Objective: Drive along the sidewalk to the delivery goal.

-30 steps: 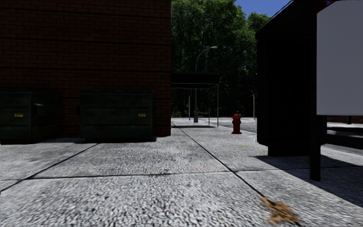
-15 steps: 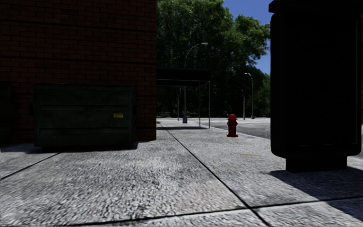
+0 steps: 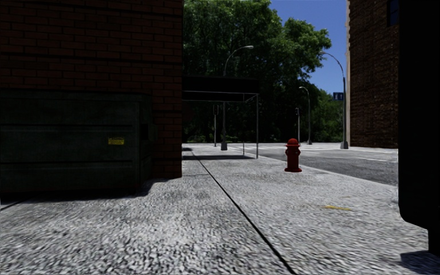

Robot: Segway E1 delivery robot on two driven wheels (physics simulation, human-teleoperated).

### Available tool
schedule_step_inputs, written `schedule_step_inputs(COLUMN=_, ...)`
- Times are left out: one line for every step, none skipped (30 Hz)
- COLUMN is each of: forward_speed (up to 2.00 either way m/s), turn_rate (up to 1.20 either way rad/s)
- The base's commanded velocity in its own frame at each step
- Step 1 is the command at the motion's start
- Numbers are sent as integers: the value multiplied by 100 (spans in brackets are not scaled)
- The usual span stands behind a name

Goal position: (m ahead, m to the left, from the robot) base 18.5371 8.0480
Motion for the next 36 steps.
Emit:
schedule_step_inputs(forward_speed=200, turn_rate=-120)
schedule_step_inputs(forward_speed=200, turn_rate=-120)
schedule_step_inputs(forward_speed=200, turn_rate=-73)
schedule_step_inputs(forward_speed=200, turn_rate=0)
schedule_step_inputs(forward_speed=200, turn_rate=0)
schedule_step_inputs(forward_speed=200, turn_rate=0)
schedule_step_inputs(forward_speed=200, turn_rate=0)
schedule_step_inputs(forward_speed=200, turn_rate=0)
schedule_step_inputs(forward_speed=200, turn_rate=0)
schedule_step_inputs(forward_speed=200, turn_rate=0)
schedule_step_inputs(forward_speed=200, turn_rate=0)
schedule_step_inputs(forward_speed=200, turn_rate=0)
schedule_step_inputs(forward_speed=200, turn_rate=0)
schedule_step_inputs(forward_speed=200, turn_rate=0)
schedule_step_inputs(forward_speed=200, turn_rate=0)
schedule_step_inputs(forward_speed=200, turn_rate=0)
schedule_step_inputs(forward_speed=200, turn_rate=0)
schedule_step_inputs(forward_speed=200, turn_rate=0)
schedule_step_inputs(forward_speed=200, turn_rate=0)
schedule_step_inputs(forward_speed=200, turn_rate=0)
schedule_step_inputs(forward_speed=200, turn_rate=0)
schedule_step_inputs(forward_speed=200, turn_rate=0)
schedule_step_inputs(forward_speed=200, turn_rate=0)
schedule_step_inputs(forward_speed=200, turn_rate=0)
schedule_step_inputs(forward_speed=200, turn_rate=0)
schedule_step_inputs(forward_speed=200, turn_rate=0)
schedule_step_inputs(forward_speed=200, turn_rate=0)
schedule_step_inputs(forward_speed=200, turn_rate=0)
schedule_step_inputs(forward_speed=200, turn_rate=0)
schedule_step_inputs(forward_speed=200, turn_rate=0)
schedule_step_inputs(forward_speed=200, turn_rate=0)
schedule_step_inputs(forward_speed=200, turn_rate=0)
schedule_step_inputs(forward_speed=200, turn_rate=0)
schedule_step_inputs(forward_speed=200, turn_rate=0)
schedule_step_inputs(forward_speed=200, turn_rate=0)
schedule_step_inputs(forward_speed=200, turn_rate=0)
